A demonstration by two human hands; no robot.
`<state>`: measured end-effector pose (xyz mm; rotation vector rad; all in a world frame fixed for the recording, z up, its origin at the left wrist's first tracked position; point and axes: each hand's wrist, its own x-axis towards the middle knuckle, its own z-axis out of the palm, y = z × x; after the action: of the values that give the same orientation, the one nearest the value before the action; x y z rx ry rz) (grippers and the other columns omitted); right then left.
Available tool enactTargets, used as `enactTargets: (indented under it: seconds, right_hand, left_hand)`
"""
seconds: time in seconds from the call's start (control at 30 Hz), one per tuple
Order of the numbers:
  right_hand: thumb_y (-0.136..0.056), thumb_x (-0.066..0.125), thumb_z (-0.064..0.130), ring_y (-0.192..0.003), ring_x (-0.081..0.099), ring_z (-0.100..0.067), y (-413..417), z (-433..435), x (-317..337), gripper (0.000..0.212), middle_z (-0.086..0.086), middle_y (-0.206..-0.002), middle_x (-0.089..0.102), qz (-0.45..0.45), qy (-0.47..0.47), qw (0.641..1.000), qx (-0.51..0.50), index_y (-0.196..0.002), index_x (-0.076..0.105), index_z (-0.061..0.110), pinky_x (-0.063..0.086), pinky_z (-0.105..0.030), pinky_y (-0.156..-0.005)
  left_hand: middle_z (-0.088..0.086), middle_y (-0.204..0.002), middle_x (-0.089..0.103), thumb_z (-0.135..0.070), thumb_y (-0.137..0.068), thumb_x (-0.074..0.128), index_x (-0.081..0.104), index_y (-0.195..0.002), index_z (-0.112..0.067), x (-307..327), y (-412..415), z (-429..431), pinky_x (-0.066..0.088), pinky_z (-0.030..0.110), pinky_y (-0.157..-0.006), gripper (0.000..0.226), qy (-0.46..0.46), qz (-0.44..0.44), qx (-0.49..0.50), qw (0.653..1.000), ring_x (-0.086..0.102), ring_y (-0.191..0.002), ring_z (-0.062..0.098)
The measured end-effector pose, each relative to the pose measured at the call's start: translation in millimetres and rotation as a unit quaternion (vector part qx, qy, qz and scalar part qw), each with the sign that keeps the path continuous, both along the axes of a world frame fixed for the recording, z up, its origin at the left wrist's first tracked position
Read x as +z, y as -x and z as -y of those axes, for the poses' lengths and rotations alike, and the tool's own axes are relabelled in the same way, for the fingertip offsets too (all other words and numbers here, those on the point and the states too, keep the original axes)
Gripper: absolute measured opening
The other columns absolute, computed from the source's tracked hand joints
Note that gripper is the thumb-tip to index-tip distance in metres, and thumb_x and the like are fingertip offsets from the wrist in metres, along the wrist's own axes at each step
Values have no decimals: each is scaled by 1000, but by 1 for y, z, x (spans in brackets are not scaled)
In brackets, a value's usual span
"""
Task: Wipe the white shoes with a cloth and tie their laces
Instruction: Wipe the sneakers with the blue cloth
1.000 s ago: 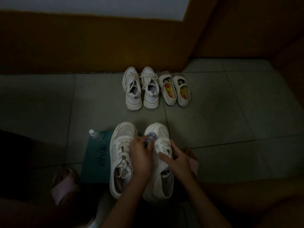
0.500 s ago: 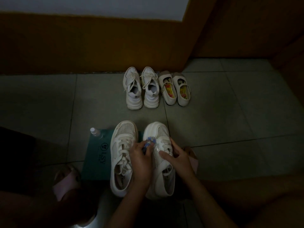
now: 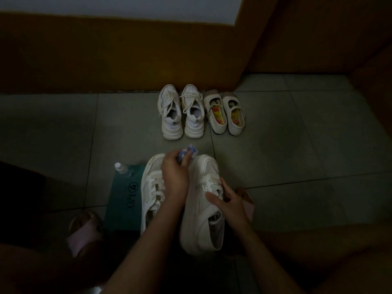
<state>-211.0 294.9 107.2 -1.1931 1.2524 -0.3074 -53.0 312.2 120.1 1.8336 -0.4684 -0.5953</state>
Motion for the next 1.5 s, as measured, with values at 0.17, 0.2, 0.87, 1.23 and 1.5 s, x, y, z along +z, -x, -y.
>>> enactTargets:
  seconds: [0.17,0.2,0.87,1.23,1.5]
  right_hand:
    - [-80,71,11,-105,59,-7,-1,1,-4,60,-1,-126,60,-8,10,1000,-6,-135,48,17,48,-4,-72]
    - [-80,71,11,-106,58,-7,0,2,-4,59,2,-123,61,-9,9,1000,-14,-134,48,20,48,-4,-73]
    - [-79,71,6,-85,57,13,-2,0,-10,66,4,-119,59,10,7,1000,2,-138,43,16,45,-2,-65]
    - [-79,72,7,-89,58,12,-4,-3,-5,68,0,-122,60,13,9,1000,9,-140,42,16,48,-5,-68]
    - [-77,75,13,-107,58,-6,-5,-3,-5,72,-1,-131,57,-2,4,1000,13,-141,41,18,50,-7,-72]
  left_hand:
    - [-9,-58,52,-16,-84,67,60,-68,-17,-22,-2,19,36,19,-55,17,-24,-23,-100,994,47,-53,-1]
    - [-8,-60,54,-15,-83,68,60,-68,-18,-26,2,17,37,18,-56,17,-16,-26,-108,994,49,-55,-1]
    - [0,-78,63,-27,-87,63,69,-83,-15,-30,40,-51,41,21,-67,14,-77,21,-73,994,57,-72,7]
    - [-7,-64,60,-27,-90,60,64,-74,-16,1,4,-16,38,7,-52,20,-20,-68,9,997,54,-59,3]
    - [8,-95,69,-19,-92,56,68,-101,-10,-28,-7,18,43,18,-67,18,-38,-74,-18,996,60,-80,11]
